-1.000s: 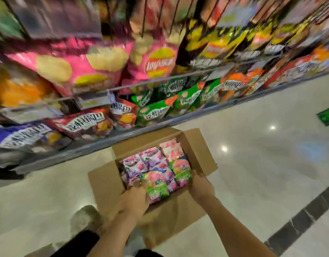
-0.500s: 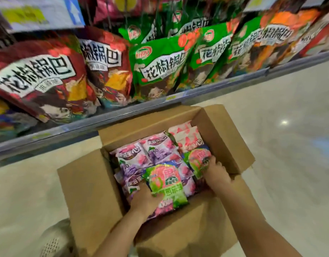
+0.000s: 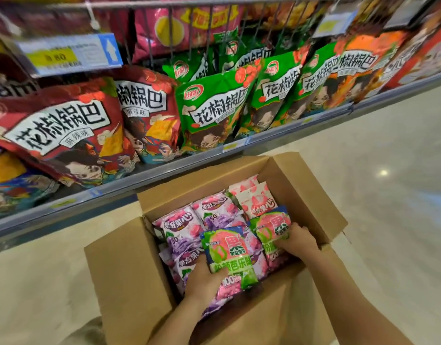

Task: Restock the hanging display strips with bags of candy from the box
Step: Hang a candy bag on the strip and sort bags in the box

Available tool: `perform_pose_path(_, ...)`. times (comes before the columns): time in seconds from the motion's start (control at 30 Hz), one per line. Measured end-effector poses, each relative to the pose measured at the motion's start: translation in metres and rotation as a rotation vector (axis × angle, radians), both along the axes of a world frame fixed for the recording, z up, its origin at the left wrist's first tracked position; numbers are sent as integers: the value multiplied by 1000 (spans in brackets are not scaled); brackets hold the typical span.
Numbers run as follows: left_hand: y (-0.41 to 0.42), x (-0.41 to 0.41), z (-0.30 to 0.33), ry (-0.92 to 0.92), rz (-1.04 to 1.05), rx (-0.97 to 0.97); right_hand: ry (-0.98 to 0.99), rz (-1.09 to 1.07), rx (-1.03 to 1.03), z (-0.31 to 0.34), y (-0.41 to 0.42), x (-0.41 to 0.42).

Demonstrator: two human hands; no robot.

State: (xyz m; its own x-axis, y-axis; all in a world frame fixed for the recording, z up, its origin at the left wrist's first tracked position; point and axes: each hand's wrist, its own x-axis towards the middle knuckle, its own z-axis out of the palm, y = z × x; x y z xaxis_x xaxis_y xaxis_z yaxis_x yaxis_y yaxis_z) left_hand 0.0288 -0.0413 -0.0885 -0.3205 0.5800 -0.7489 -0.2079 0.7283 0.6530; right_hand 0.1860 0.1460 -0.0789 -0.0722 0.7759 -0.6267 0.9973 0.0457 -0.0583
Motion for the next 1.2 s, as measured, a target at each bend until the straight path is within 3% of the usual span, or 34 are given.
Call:
perform_pose_path(0.17, 0, -13, 17, -96, 79, 86, 87, 56, 3, 9, -8, -1)
perform_pose_path(0.27, 0, -19, 23, -84, 85, 117, 203, -37, 8, 19, -10, -2)
perform_pose_path(0.37, 3, -24, 28, -64, 127, 125, 471, -217, 83, 33, -17, -4)
perform_pose_path(0.5, 10, -30, 46, -40, 203, 160, 906, -598, 16, 68, -35, -16)
perform_pose_path(0.63, 18, -31, 86, -45, 334, 243, 1113, -751, -72, 104, -47, -26)
perform_pose_path(0.87, 18, -37, 208, -105, 415, 392, 1283, -815, -95, 211, -72, -47)
perform_pose_path(1.2, 7, -66, 455, -29, 505, 425, 1445, -711, -49, 471, -88, -71)
